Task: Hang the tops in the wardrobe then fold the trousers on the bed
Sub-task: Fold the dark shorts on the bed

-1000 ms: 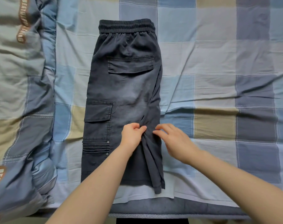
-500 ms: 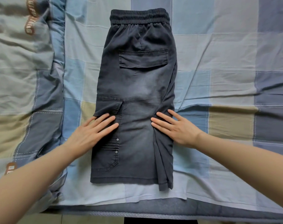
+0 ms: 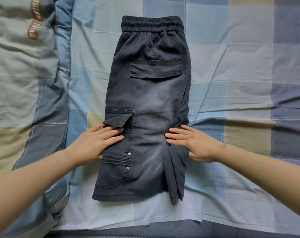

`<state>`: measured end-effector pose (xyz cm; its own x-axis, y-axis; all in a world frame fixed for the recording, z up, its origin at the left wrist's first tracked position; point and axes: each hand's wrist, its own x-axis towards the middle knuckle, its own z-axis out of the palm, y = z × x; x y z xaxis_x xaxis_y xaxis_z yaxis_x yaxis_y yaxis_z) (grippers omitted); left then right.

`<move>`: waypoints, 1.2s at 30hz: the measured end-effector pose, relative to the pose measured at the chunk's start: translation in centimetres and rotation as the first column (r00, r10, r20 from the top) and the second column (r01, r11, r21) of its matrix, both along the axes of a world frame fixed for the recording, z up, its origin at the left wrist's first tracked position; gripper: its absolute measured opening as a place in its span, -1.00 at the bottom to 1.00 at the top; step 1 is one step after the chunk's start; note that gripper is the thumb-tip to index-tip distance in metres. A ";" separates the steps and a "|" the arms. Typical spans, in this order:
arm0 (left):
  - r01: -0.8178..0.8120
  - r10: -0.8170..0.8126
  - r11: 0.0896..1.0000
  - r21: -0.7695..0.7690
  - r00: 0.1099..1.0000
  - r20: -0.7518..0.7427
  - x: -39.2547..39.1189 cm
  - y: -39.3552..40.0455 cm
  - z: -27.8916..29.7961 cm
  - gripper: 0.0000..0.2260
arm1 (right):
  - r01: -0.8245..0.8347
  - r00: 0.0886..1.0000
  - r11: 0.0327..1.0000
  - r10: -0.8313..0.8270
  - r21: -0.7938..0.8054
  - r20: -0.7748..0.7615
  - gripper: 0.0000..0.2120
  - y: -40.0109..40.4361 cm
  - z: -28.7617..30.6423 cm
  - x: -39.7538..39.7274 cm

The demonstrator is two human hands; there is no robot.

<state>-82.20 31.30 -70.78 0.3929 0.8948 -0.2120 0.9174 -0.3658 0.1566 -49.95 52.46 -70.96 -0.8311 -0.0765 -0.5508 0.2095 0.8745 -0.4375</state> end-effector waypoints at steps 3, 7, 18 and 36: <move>-0.568 0.691 0.722 -0.395 0.618 0.375 0.5 2.0 1.4 -0.65 | 0.705 0.692 0.521 -0.653 -0.482 0.306 -0.57 1.7 1.7 -2.3; -0.416 0.902 -0.007 -0.909 -0.396 0.174 -2.5 6.8 1.6 -0.69 | 0.776 -0.033 -0.482 -0.674 -0.407 0.738 -0.73 5.6 1.2 -4.0; -0.648 0.855 0.097 -0.756 -0.335 0.397 0.4 3.4 -1.0 -0.88 | 0.814 -0.051 -0.318 -0.872 -0.486 0.487 -0.66 1.9 -1.2 -2.2; -0.607 0.815 -0.113 -0.787 -0.509 0.276 2.6 0.4 0.1 -0.79 | 0.814 -0.257 -0.472 -0.816 -0.340 0.517 -0.93 -1.4 0.6 -1.1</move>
